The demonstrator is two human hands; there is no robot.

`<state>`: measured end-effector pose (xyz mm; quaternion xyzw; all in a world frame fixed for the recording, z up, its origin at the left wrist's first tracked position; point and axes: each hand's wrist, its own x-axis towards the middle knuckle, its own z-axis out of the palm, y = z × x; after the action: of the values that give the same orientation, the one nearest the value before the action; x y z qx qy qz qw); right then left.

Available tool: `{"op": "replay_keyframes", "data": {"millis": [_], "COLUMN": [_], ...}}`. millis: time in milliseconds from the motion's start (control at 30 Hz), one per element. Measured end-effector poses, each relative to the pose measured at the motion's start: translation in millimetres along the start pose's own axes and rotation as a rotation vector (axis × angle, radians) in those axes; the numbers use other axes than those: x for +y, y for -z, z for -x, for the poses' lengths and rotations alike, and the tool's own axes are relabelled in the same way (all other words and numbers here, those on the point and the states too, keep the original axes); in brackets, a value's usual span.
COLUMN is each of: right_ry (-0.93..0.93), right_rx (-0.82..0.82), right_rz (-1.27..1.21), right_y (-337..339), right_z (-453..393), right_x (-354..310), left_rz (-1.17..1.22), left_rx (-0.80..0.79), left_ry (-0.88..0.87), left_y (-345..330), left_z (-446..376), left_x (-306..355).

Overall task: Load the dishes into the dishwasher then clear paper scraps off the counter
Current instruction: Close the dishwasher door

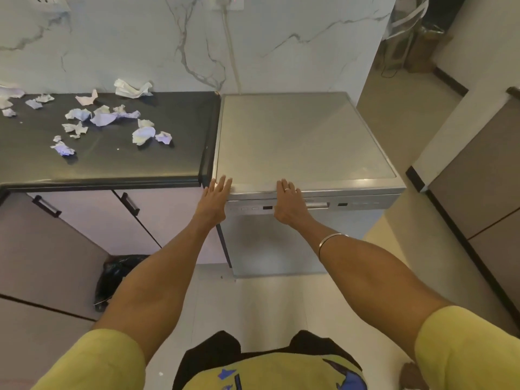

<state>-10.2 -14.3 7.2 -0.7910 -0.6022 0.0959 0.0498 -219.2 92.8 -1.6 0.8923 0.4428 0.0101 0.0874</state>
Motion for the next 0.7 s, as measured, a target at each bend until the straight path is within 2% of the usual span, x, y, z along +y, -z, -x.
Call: {"op": "replay_keyframes", "data": {"millis": [100,267,400,700], "right_ry": [-0.01,-0.001,0.0,0.046], "right_rx": [0.103,0.194,0.27,0.404], "right_rz": [0.009,0.073,0.073,0.11], "right_y": [-18.6,-39.4,-52.6,-66.2], "right_z": [1.0,-3.1,-3.6,-7.1], "right_x": [-1.0,-0.6,1.4,16.0], "left_rz": [-0.002,0.026,0.073,0.076], "left_rx": [0.051,0.291,0.418,0.515], "left_ry": [-0.016,0.022,0.02,-0.037], "left_y": [-19.1,-56.6,-66.8,-72.1], "left_z": [-1.7,-0.4,-4.5,-8.5], "left_x": [-3.5,3.3,1.6,-10.2]}}
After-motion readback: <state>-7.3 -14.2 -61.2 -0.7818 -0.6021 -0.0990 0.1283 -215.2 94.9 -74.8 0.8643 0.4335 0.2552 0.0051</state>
